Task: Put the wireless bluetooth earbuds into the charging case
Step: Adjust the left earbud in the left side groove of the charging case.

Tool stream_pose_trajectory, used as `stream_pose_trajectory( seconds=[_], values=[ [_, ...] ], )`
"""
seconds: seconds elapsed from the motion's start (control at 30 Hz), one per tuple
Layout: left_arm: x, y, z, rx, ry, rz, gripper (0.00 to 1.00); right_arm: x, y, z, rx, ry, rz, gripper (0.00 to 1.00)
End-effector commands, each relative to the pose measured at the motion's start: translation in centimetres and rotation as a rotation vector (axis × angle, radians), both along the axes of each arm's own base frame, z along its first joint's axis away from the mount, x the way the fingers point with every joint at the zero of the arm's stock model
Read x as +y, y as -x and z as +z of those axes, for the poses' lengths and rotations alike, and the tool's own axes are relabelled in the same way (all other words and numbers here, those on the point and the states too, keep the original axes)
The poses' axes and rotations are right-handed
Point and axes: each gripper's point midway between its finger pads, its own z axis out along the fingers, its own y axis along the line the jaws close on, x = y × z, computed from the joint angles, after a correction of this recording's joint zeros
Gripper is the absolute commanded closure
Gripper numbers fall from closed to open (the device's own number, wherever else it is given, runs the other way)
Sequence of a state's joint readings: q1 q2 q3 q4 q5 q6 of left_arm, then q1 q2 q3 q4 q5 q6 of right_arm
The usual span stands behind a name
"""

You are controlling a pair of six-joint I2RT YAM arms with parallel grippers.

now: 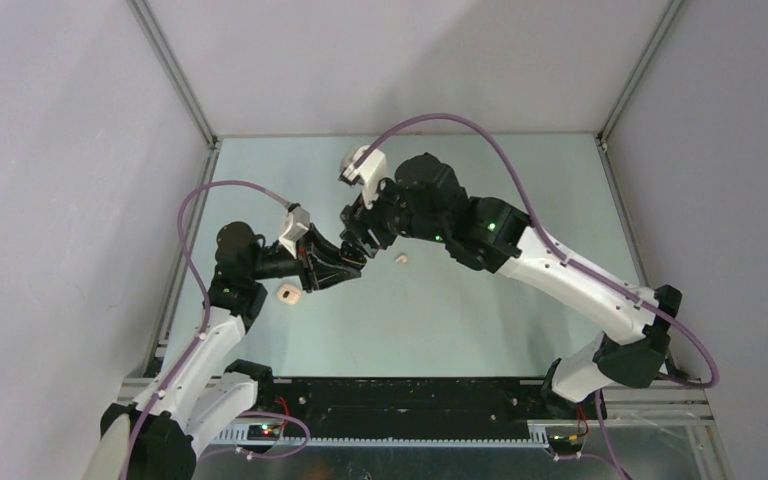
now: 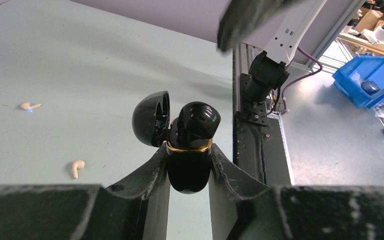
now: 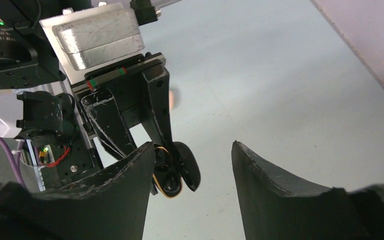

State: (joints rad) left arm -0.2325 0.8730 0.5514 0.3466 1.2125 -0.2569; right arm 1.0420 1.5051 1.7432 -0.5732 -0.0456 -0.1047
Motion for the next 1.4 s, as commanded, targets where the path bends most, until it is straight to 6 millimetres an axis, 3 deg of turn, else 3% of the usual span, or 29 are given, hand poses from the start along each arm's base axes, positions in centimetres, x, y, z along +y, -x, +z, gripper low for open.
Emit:
stream_pose_trajectory(
  seconds=[0.0,0.23,0.53,0.9,1.37],
  values=[
    [0.2,0.2,1.2,-0.074,0.003,-0.008,1.00,0.8,0.1,-0.5,-0.035,0.035,-0.026,0.37],
    [0.2,0.3,1.4,-0.079,0.004,-0.010,1.00,1.1,-0.6,-1.9,-0.073,0.088,-0.070,0.37],
    [0.3,0.2,1.4,-0.078,0.003,-0.006,1.00,1.0,-0.1,-2.9,-0.104,0.121,-0.057,0.36],
    [0.3,0.1,1.4,-0.077,0.001,-0.002,1.00,0.8,1.1,-0.9,-0.094,0.078,-0.011,0.36],
    [0.3,0.1,1.4,-0.074,0.000,-0.002,1.00,0.6,2.7,-1.4,-0.109,0.097,0.070,0.33]
  ],
)
